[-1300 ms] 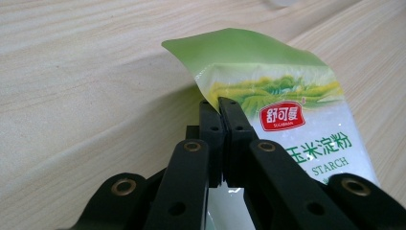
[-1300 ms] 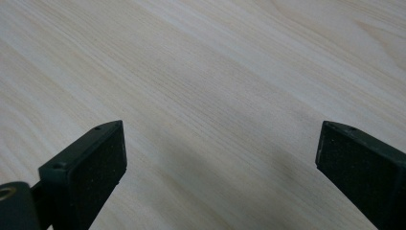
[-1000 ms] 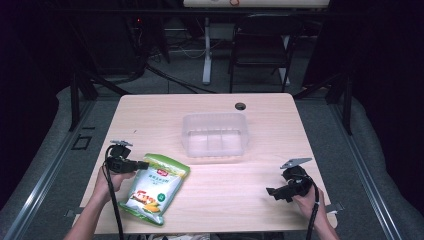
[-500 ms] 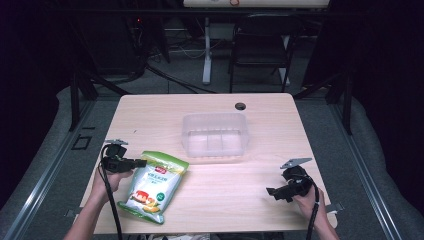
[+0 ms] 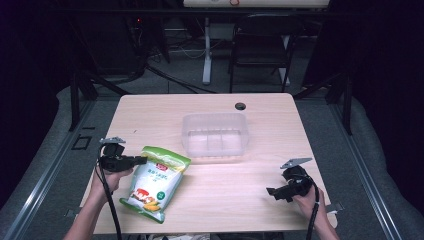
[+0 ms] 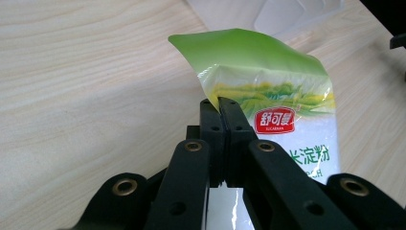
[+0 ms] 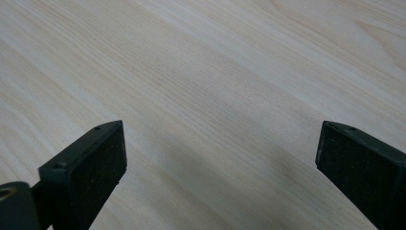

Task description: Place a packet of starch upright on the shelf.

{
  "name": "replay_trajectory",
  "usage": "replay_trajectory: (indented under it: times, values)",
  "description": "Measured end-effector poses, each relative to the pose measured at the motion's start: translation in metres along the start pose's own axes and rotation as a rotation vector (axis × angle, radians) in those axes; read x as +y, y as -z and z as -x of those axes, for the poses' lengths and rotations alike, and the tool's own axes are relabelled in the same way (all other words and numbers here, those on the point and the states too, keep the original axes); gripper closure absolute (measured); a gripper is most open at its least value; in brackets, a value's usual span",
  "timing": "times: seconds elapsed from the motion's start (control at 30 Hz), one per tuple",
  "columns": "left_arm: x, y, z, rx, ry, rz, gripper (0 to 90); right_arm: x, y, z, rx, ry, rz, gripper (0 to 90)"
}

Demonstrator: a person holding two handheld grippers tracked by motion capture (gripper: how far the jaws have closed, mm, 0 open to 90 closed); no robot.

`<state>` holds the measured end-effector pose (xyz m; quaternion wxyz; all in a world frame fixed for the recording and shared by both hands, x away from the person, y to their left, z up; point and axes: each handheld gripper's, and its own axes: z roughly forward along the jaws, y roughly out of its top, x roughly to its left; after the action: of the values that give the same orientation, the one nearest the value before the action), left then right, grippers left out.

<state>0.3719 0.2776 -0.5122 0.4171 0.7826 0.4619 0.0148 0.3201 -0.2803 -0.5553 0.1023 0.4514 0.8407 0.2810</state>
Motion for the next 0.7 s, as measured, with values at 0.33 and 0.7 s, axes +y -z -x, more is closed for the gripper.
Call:
replay_trajectory:
  times: [0.33, 0.7]
  values:
    - [0.003, 0.01, 0.009, 0.001, -0.024, 0.042, 89.7, 0.002, -0.002, 0.002, 0.019, 0.006, 0.001, 2.9]
    - [0.007, 0.022, 0.016, 0.005, -0.052, 0.118, 89.7, 0.002, -0.001, -0.001, 0.005, 0.01, 0.001, 2.9]
